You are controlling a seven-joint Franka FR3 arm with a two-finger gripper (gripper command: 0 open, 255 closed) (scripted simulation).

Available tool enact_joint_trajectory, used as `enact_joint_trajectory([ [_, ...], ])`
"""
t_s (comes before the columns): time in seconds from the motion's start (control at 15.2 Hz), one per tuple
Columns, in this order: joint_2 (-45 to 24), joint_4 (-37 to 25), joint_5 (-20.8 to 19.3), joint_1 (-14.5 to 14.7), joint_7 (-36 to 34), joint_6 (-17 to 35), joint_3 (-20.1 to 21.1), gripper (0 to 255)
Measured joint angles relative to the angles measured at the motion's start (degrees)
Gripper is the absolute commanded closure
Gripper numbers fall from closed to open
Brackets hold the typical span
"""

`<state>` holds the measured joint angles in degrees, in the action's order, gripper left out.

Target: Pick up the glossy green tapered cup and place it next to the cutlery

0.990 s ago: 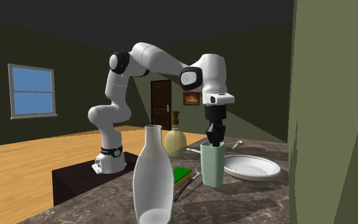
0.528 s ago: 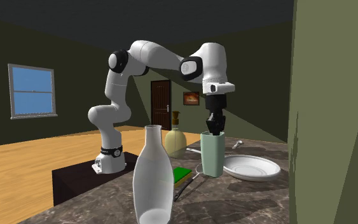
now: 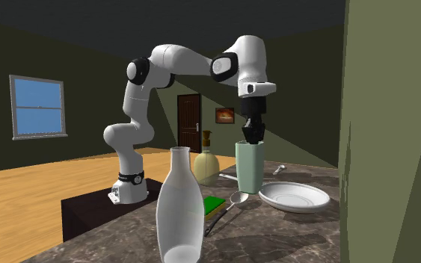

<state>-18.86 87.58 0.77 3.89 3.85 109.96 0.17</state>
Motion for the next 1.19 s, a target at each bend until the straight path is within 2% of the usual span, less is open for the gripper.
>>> enact_joint_trajectory([
  [1.19,-1.5,-16.0,-0.1,0.1,-0.3,-14.5,0.0,255],
])
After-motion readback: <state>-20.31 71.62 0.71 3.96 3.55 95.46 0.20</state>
